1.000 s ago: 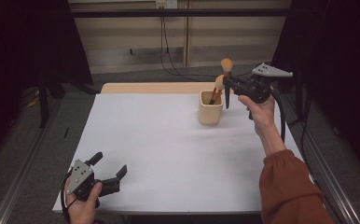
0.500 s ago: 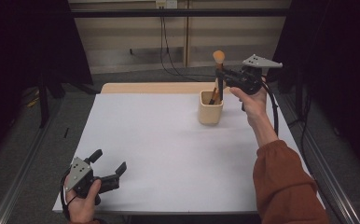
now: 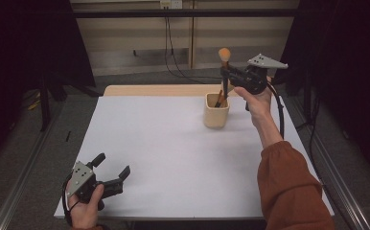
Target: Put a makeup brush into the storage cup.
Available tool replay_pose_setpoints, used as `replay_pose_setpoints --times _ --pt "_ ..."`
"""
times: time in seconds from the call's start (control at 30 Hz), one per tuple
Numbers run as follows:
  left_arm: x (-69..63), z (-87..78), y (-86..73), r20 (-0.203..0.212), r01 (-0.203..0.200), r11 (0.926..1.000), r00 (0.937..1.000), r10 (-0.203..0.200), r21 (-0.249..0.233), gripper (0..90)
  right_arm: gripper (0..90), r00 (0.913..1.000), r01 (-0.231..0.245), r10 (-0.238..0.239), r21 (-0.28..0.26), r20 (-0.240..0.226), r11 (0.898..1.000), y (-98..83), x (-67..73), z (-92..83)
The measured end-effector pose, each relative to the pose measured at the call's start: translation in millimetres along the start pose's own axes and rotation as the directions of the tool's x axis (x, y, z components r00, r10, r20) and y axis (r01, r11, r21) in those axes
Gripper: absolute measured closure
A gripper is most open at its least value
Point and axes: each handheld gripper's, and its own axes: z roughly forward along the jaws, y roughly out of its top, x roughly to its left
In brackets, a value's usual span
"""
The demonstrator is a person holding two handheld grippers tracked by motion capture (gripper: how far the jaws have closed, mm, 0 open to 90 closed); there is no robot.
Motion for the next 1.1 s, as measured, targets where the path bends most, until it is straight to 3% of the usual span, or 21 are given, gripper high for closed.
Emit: replay_pose_setpoints --times 0.4,0.67,1.1 --pt "-0.7 0.8 -1.1 0.003 0.019 0.9998 0.9998 -0.019 0.003 1.9 74.0 1.0 0.004 -0.004 0.003 -0.001 1.0 -9.3 -0.4 10.7" --pt "-1.2 1.2 -1.2 0.01 -0.004 0.9999 0.9999 0.004 0.017 2.0 74.0 0.9996 -0.013 0.013 0.006 0.025 1.0 -16.4 -3.2 15.6" --pt "-0.6 1.1 -0.6 -0.002 0.005 0.9999 1.0 -0.005 0.012 1.9 73.9 0.9994 -0.028 0.027 0.03 0.02 0.999 -38.3 -5.0 15.7"
